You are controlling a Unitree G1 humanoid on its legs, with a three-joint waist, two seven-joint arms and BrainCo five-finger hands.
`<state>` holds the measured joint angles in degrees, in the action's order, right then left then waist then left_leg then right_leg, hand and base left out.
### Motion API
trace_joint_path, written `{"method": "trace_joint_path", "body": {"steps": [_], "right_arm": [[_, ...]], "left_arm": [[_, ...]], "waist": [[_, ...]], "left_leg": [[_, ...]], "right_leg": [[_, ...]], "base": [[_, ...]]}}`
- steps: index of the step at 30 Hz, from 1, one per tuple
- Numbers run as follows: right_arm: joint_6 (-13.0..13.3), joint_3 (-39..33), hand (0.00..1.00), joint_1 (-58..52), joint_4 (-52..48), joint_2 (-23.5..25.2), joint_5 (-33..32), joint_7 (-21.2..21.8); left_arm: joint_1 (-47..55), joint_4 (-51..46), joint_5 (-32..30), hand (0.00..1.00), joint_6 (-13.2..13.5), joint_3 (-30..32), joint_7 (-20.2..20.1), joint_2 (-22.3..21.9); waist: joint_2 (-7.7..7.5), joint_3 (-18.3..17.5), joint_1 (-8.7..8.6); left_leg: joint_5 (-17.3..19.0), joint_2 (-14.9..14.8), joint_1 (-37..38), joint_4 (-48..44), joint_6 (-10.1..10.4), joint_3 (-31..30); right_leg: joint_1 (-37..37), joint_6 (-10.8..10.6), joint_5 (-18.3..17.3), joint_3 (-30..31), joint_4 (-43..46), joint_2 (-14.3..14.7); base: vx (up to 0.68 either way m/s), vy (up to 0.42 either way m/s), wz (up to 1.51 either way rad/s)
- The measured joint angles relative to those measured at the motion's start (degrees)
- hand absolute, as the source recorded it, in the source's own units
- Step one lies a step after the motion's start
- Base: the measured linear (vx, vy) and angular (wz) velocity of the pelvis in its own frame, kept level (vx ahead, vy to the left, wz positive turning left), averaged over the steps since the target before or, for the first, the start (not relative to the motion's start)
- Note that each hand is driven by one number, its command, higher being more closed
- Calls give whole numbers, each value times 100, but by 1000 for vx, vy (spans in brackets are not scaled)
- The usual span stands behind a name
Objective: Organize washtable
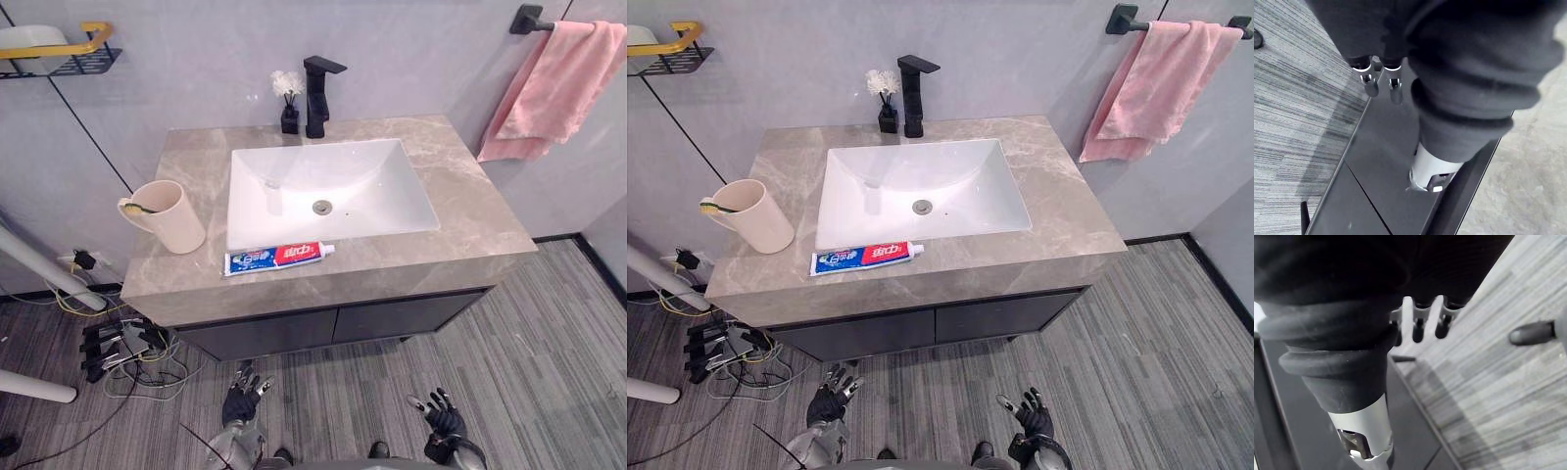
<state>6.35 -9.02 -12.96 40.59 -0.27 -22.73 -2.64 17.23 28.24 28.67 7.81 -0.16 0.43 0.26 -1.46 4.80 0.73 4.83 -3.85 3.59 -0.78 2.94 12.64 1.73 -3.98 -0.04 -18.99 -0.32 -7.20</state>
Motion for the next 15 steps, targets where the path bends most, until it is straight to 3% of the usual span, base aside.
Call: {"method": "trace_joint_path", "body": {"steps": [2,5,6,8,9,15], "right_arm": [[5,-242,0,16,106,-25,-217,-53],[1,-548,0,6,296,-34,-385,-111],[1,-645,0,5,306,-32,-418,-121],[12,-855,0,144,305,-76,-496,-194],[33,-927,0,177,286,-125,-512,-228],[100,-934,0,260,187,-34,-646,-218]], "left_arm": [[-247,124,-38,0,-12,-57,93,4],[-606,89,-39,0,4,-169,179,22],[-631,72,-41,0,4,-206,226,24],[-594,64,-85,0,-3,-221,275,33],[-544,56,-86,0,-5,-218,296,48],[-314,33,-127,0,-2,-245,334,304]], "waist": [[-4,61,-41],[-104,203,-131],[-101,223,-145],[-16,324,-144],[-14,334,-136],[-41,279,-79]], "left_leg": [[-84,67,-229,-93,-39,-246],[-388,233,-703,-366,-6,-731],[-419,247,-740,-355,15,-697],[-216,6,-826,-469,-208,275],[-231,-10,-847,-549,-236,467],[-278,461,-762,-202,-268,219]], "right_leg": [[1,-50,-91,-352,116,-119],[-6,-87,-328,-1160,504,-514],[10,-83,-355,-1334,558,-560],[99,-154,-445,-1745,795,-679],[120,-175,-459,-1814,909,-777],[204,-383,-434,-2006,947,-1118]], "base": [[-32,5,75],[-68,37,138],[-88,68,140],[-85,120,96],[-84,161,63],[-41,143,29]]}}
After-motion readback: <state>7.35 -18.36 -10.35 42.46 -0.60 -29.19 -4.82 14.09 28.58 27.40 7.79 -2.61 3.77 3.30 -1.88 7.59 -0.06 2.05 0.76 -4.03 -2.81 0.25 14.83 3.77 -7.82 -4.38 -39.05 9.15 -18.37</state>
